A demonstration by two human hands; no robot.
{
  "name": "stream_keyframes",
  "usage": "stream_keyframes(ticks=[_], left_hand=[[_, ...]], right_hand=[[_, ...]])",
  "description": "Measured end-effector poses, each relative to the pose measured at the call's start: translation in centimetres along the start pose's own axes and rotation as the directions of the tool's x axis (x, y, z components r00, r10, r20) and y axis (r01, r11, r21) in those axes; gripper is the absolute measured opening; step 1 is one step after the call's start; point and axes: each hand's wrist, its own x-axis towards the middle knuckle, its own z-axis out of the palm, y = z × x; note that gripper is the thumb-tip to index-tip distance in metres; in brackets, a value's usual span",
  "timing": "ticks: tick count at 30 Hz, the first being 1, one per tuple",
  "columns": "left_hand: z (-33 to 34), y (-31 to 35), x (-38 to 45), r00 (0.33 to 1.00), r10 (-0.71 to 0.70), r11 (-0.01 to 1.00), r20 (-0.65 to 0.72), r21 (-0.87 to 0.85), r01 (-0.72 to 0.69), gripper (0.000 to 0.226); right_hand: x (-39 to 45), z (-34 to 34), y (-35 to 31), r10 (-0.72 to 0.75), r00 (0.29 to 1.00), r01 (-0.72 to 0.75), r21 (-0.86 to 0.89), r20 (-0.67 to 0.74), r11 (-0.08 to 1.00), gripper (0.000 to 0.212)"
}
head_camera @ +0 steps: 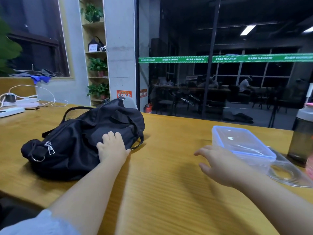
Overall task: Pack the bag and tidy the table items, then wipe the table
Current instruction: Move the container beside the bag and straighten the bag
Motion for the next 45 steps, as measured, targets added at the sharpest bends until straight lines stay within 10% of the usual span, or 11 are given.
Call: stream_keyframes(ticks=[6, 23, 33, 45], left_hand=[[0.8, 0.4, 2.2, 0.982, 0.049, 0.998, 0.18, 0.018, -0.053, 0.099], [3.7, 0.6, 5.7, 0.999, 0.017, 0.99, -0.044, 0.144, -0.011, 0.063], [3.3, 0.7, 6.1, 0.995, 0.095, 0.973, 0.013, 0.212, -0.096, 0.016], [3.4, 2.0, 4.1, 0.989, 0.143, 0.984, -0.049, 0.115, -0.137, 0.014]], right_hand=[[2.2, 0.2, -0.7, -0.023, 1.0, 0.023, -0.049, 0.009, 0.999, 0.038], [4.3, 1.3, 0.1, 0.026, 0.997, -0.029, 0.042, 0.075, 0.999, 0.038], [4.8, 3.2, 0.5, 0.113, 0.932, -0.146, 0.072, 0.344, 0.987, 0.057], [5.4, 2.4, 0.3, 0.097, 0.938, -0.081, -0.062, 0.332, 0.995, 0.045]])
